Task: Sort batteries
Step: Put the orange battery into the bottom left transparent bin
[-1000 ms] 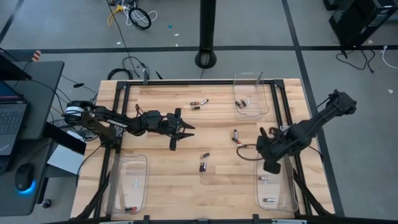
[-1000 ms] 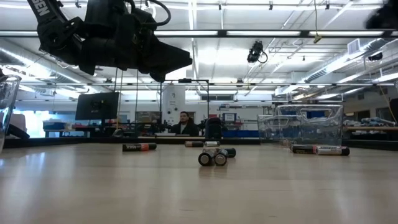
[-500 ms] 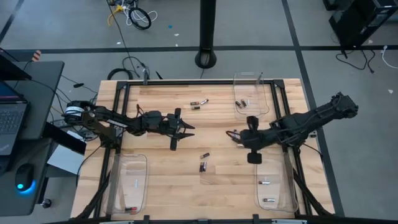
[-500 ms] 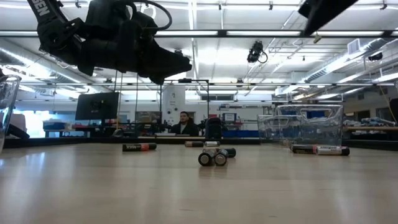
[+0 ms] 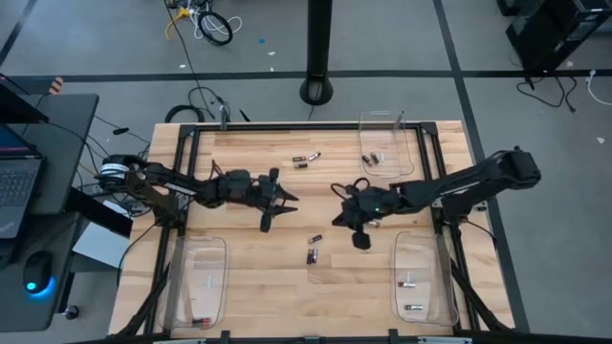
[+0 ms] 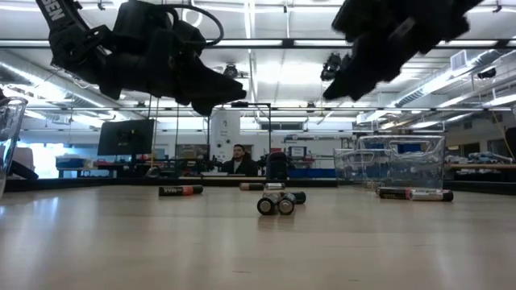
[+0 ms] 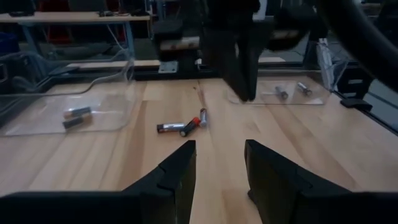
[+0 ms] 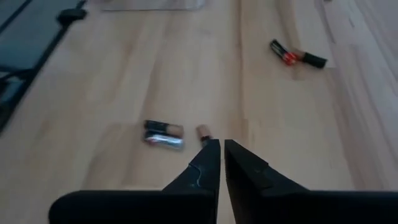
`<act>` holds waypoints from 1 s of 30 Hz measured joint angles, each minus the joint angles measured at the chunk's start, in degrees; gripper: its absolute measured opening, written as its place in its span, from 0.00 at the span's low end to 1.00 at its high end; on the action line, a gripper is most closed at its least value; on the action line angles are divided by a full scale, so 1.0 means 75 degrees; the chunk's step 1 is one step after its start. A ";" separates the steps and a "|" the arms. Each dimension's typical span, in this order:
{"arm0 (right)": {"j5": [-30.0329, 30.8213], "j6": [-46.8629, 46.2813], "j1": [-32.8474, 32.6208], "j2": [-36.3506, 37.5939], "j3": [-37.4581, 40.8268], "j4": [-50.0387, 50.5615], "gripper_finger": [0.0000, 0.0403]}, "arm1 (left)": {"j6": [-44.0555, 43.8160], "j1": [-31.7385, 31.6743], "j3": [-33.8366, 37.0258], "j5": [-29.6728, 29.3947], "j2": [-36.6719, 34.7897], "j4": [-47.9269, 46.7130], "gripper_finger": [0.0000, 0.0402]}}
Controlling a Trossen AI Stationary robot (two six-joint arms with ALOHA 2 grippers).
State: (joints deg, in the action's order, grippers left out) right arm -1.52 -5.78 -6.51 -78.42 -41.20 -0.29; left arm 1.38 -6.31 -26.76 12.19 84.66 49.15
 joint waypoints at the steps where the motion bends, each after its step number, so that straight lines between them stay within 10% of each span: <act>1: -0.0006 0.0007 0.0076 -0.0160 0.0010 -0.0192 0.10 | -0.0003 -0.0028 0.0000 -0.0002 0.0000 -0.0034 0.36; 18: -0.0931 0.0110 0.0355 -0.2409 -0.0010 -0.2515 0.40 | 0.0084 -0.0200 0.0000 -0.0034 -0.0003 -0.0424 0.36; 30: -0.0003 -0.0006 0.0391 -0.2046 -0.0019 -0.1793 0.43 | -0.0392 -0.0197 -0.0097 -0.0301 -0.0003 -0.1404 0.36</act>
State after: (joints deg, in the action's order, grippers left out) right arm -1.55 -5.82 -3.58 -93.77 -41.34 -13.74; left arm -1.55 -7.79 -27.49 9.93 84.64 38.63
